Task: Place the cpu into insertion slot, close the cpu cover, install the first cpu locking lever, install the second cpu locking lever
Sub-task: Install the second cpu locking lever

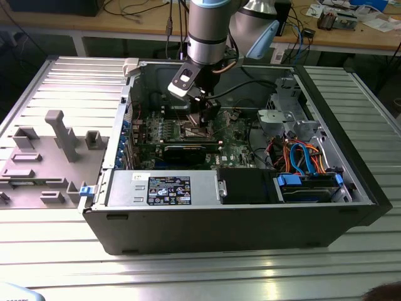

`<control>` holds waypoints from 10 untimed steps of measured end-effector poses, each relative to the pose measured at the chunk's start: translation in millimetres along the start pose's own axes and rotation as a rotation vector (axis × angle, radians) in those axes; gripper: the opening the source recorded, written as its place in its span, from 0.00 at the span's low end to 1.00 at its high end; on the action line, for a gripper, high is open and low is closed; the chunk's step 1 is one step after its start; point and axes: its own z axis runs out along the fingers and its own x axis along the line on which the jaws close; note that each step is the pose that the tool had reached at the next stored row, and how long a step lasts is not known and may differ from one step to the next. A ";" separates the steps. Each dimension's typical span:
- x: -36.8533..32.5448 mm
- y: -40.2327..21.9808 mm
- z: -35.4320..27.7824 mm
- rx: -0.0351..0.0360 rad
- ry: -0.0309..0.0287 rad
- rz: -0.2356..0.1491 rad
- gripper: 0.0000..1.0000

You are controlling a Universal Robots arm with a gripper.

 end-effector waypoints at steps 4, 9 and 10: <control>0.0 0.0 0.1 -0.0001 0.0000 0.004 0.55; 0.0 0.0 0.1 -0.0002 0.0001 0.010 0.55; 0.0 0.0 0.1 -0.0003 0.0000 0.011 0.55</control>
